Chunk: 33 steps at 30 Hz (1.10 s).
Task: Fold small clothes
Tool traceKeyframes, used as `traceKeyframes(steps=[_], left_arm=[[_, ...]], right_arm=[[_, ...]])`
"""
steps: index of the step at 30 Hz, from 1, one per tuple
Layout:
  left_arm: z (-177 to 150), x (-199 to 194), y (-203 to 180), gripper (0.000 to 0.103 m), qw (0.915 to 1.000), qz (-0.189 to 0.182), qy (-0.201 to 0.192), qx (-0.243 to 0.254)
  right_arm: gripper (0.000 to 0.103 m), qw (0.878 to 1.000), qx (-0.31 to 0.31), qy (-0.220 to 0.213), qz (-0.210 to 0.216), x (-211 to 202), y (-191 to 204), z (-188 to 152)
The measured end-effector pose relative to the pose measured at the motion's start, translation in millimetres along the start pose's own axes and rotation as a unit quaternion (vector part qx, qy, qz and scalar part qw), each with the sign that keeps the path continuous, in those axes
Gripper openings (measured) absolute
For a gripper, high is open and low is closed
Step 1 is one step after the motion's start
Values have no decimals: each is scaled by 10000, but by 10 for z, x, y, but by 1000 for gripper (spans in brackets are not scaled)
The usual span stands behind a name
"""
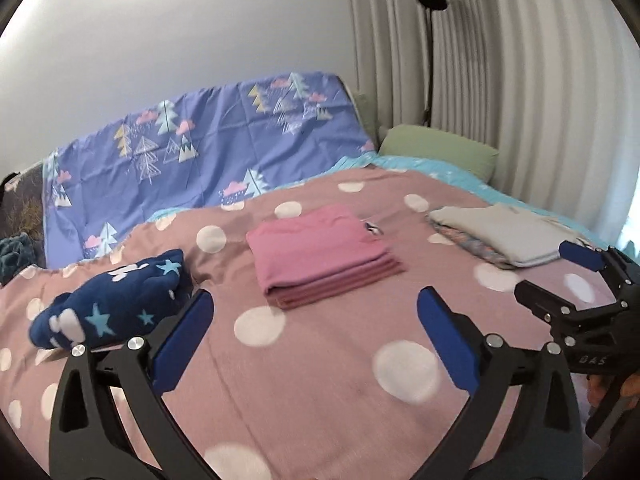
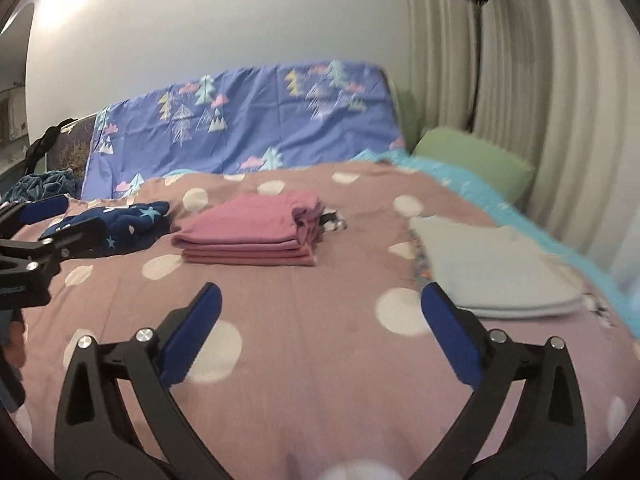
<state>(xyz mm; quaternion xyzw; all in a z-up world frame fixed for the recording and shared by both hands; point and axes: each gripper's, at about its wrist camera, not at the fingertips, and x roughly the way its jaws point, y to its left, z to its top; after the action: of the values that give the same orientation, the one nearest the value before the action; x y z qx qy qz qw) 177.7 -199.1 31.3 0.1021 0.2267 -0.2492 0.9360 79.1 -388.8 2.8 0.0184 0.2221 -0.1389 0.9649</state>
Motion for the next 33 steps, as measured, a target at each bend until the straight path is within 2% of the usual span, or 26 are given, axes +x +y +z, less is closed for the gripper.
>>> traceKeyframes(steps=[4, 8, 17, 25, 33], left_arm=[[-76, -421, -146, 102, 9997, 135, -176, 105], [-138, -828, -253, 102, 9994, 192, -293, 56], [-258, -1542, -297, 102, 9974, 419, -555, -196], [-471, -1833, -237, 102, 9963, 639, -488, -305], [-684, -1917, -162, 102, 9958, 730, -197, -514]], right_arm=[[101, 9996, 122, -227, -74, -522, -41, 3], [101, 9994, 119, -299, -98, -864, -16, 8], [101, 9984, 130, -516, -199, -1415, 116, -27], [101, 9987, 100, -504, -8, -1658, 267, -105], [101, 9993, 19, -373, 74, -1718, 379, -198]])
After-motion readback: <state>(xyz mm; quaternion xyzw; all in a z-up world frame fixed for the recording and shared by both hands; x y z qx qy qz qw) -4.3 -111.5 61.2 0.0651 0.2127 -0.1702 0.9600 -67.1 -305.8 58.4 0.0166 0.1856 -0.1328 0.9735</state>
